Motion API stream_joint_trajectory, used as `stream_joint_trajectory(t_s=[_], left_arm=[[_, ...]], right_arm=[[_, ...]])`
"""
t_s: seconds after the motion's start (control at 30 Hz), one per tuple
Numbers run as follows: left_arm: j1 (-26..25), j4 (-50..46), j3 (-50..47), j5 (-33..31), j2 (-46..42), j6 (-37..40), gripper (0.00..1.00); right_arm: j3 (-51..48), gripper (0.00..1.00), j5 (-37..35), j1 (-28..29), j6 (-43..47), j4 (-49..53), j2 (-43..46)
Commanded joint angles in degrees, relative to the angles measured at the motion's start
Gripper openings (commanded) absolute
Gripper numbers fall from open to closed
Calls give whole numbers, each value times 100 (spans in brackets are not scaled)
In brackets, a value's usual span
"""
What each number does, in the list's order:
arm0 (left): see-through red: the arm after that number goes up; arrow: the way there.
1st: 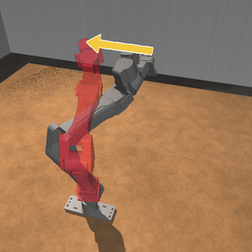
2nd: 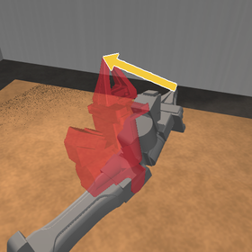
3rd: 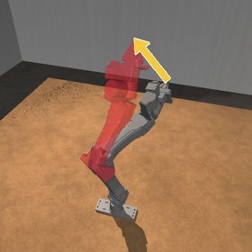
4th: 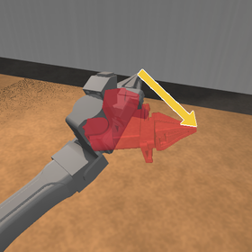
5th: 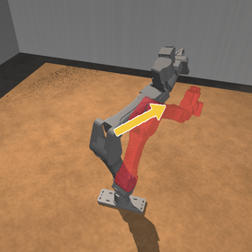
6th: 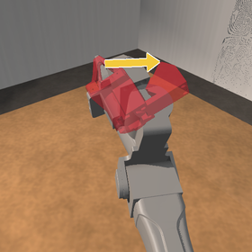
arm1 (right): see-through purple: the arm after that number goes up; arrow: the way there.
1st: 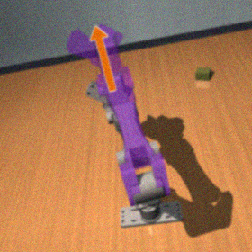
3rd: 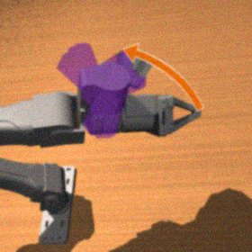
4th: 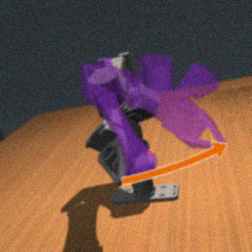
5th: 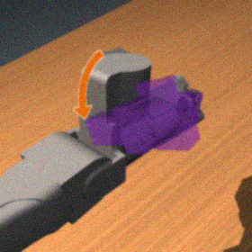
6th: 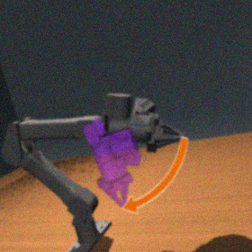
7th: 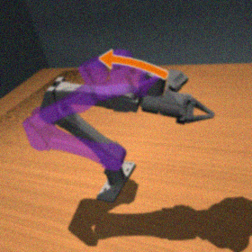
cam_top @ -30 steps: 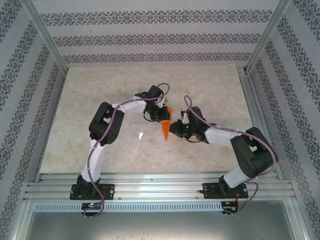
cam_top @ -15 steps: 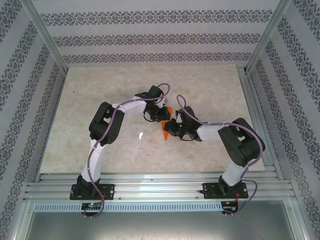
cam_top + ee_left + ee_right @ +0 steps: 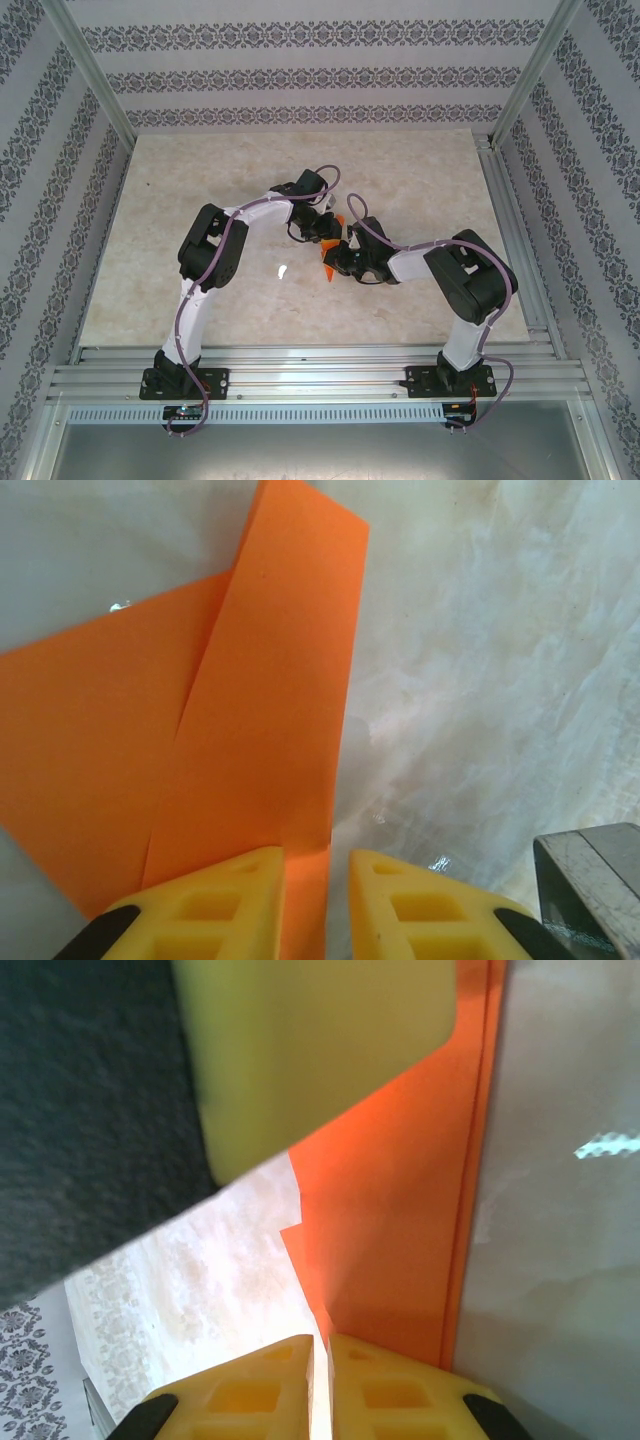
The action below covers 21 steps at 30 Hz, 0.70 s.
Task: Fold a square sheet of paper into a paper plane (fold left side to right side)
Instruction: Fold the wing for the fifth time at the center of the table.
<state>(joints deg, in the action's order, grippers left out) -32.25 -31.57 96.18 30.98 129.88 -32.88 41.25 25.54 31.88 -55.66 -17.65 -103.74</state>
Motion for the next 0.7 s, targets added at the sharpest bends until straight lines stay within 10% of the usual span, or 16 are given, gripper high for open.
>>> stream_joint_trajectory(t_s=[0.0, 0.67], left_arm=[[61, -168, 149, -131, 209, 229, 23], [175, 2, -223, -591, 522, 142, 11]], right_arm=[[-82, 13, 19, 51, 56, 165, -81], [-424, 13, 30, 539, 27, 636, 247]])
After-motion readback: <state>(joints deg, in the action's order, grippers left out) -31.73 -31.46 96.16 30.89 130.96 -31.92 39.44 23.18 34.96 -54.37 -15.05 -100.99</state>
